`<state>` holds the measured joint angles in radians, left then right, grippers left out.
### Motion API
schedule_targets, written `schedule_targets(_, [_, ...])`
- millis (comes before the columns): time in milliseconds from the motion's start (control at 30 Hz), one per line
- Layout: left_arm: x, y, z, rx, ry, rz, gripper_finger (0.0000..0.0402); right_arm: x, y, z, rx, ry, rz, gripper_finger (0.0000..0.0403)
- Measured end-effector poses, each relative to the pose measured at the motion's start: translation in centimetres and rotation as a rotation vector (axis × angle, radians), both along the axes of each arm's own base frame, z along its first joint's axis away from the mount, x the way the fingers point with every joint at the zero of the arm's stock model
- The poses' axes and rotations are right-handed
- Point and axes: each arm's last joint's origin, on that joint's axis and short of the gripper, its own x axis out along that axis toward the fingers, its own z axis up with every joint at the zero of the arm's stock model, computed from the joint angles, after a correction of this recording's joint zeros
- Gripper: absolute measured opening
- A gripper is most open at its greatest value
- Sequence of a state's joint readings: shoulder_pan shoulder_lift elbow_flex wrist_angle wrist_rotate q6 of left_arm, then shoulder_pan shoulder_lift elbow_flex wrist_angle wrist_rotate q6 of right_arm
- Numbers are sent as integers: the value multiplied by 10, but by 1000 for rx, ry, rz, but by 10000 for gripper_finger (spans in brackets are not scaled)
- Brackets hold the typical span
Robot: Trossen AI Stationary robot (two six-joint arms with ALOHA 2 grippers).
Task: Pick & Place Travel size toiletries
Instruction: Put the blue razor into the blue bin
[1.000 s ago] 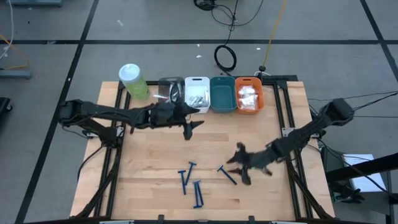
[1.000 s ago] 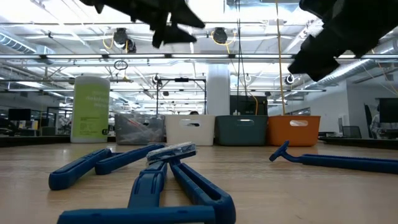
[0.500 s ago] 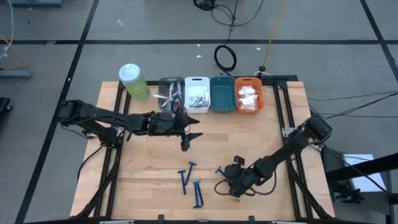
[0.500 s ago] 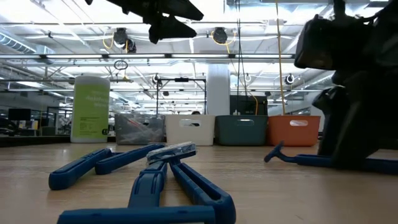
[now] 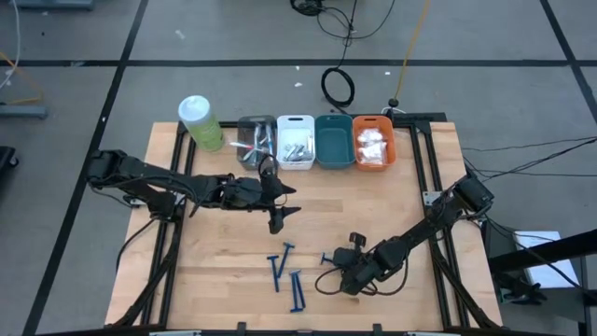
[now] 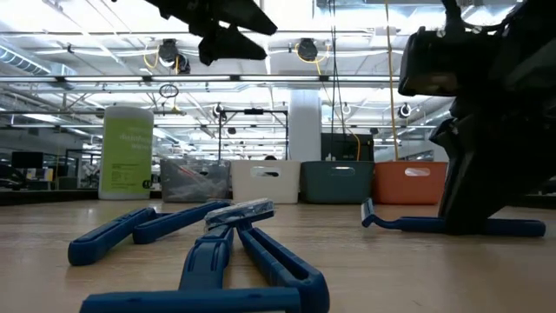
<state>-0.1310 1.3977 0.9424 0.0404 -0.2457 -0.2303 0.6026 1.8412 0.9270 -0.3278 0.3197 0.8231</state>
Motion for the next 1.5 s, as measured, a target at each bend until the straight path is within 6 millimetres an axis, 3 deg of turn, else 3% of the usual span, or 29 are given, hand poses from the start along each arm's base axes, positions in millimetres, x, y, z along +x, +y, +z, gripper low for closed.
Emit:
schedule_targets(200, [9,-3,-22,-18,89,11,264,3,-2,16,-48,-87,59,21])
schedule_targets(333, [17,-1,-31,34,98,-7,264,-4,-12,45,-168,-168,92,19])
schedule_targets(467, [22,0,-28,67,39,-22,264,-13,-23,89,-257,-367,74,19])
schedule_targets(667, [31,-4,-28,83,-38,-80,264,-31,-52,117,-319,-631,62,18])
schedule_targets(833, [51,-8,-40,84,-168,-163,264,-38,-76,108,-321,-931,97,18])
schedule_targets(967, [65,-7,-49,53,-313,-194,264,-48,-88,101,-222,-1215,230,18])
schedule_targets(1067, [72,-7,-53,29,-421,-199,264,-57,-95,98,-170,-1324,265,18])
schedule_targets(1233, [85,-10,-63,21,-499,-204,264,-61,-98,91,-154,-1315,260,18])
schedule_targets(1500, [107,-17,-55,104,-538,-224,264,-60,-97,90,-139,-1301,284,18])
